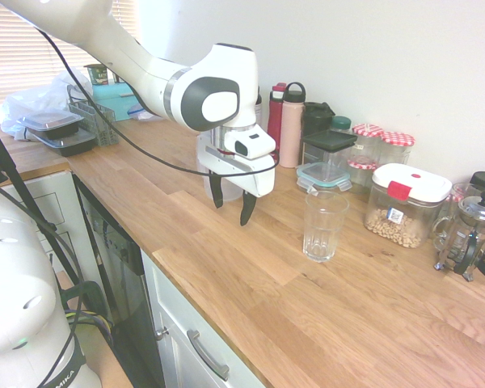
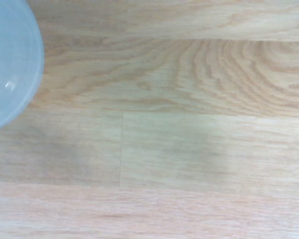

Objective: Pour me some water

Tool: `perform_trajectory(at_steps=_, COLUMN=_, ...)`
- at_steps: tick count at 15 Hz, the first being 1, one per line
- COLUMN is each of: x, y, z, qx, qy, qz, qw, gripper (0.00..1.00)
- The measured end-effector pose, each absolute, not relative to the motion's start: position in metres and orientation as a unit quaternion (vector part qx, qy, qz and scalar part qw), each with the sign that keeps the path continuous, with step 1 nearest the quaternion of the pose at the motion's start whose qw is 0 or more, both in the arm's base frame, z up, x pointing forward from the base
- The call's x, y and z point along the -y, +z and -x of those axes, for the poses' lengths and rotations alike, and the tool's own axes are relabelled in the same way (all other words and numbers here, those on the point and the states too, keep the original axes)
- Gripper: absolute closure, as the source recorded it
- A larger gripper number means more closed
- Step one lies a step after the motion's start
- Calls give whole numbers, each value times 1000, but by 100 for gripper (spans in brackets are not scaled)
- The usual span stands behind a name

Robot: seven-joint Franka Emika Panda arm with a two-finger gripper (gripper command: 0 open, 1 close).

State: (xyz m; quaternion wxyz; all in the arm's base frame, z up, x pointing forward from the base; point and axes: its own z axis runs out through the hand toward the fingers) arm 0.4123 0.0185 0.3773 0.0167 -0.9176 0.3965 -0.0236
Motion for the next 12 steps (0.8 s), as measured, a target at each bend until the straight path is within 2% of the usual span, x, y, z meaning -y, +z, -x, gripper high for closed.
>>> perform_trajectory(at_steps=4, x=-22, y=392, z=-412, qx=-393, qy=-38, qz=918, qw=21, gripper=0)
perform_trajectory(at_steps=9, x=-76, y=504, z=-360, qx=-310, qy=-116, qz=943, qw=38, gripper=0)
perform_trajectory(at_steps=12, x=-114, y=529, z=-343, qx=-244, qy=-164, qz=954, qw=51, gripper=0)
